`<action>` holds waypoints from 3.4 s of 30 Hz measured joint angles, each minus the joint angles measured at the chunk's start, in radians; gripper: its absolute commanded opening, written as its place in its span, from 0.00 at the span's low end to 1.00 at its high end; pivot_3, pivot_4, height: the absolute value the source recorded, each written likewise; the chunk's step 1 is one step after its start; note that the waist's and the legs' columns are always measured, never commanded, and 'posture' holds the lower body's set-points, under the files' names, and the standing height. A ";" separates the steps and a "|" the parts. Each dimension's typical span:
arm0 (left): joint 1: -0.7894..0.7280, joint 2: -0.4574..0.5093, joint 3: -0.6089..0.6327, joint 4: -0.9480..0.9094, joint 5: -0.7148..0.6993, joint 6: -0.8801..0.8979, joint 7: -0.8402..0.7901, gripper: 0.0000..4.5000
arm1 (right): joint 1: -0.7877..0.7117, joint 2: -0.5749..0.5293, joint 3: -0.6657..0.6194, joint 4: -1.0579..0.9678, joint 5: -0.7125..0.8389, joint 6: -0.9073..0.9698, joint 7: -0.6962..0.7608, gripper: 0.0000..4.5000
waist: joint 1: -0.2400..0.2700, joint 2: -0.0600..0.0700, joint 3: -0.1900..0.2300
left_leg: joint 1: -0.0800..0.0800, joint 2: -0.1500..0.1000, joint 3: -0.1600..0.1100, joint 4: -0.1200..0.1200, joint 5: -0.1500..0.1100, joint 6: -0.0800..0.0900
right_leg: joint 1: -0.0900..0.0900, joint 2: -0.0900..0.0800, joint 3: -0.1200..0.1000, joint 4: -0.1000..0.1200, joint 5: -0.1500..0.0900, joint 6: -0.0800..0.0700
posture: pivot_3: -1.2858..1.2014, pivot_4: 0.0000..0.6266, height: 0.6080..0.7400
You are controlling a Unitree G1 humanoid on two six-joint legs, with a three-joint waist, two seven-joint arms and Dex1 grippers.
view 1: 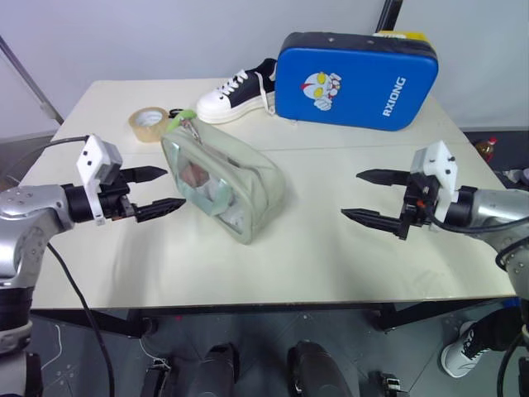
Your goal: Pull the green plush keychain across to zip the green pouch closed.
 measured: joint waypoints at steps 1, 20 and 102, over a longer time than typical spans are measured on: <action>0.003 0.002 0.000 -0.001 -0.002 0.000 -0.003 0.98 | 0.000 0.000 0.000 0.000 0.000 0.000 0.000 1.00 | 0.000 0.000 0.000 | 0.000 0.000 0.000 0.000 0.000 0.000 | 0.000 0.000 0.000 0.000 0.000 0.000 | 0.52 0.24 0.99; -0.008 0.030 0.037 0.004 -0.043 0.016 -0.064 0.98 | -0.166 0.057 0.000 -0.062 0.165 0.178 -0.120 1.00 | -0.006 0.001 0.000 | 0.000 0.001 0.000 -0.001 0.000 0.000 | -0.001 0.001 0.000 0.001 0.000 0.000 | 0.52 0.24 0.99; -0.013 0.140 0.141 0.126 -0.127 0.003 -0.326 1.00 | -0.663 0.291 0.649 0.148 -0.493 -0.145 0.220 0.01 | -0.027 0.000 0.000 | -0.005 0.001 -0.001 -0.001 0.001 -0.002 | -0.010 0.001 0.000 0.003 0.001 -0.001 | 0.52 0.24 0.99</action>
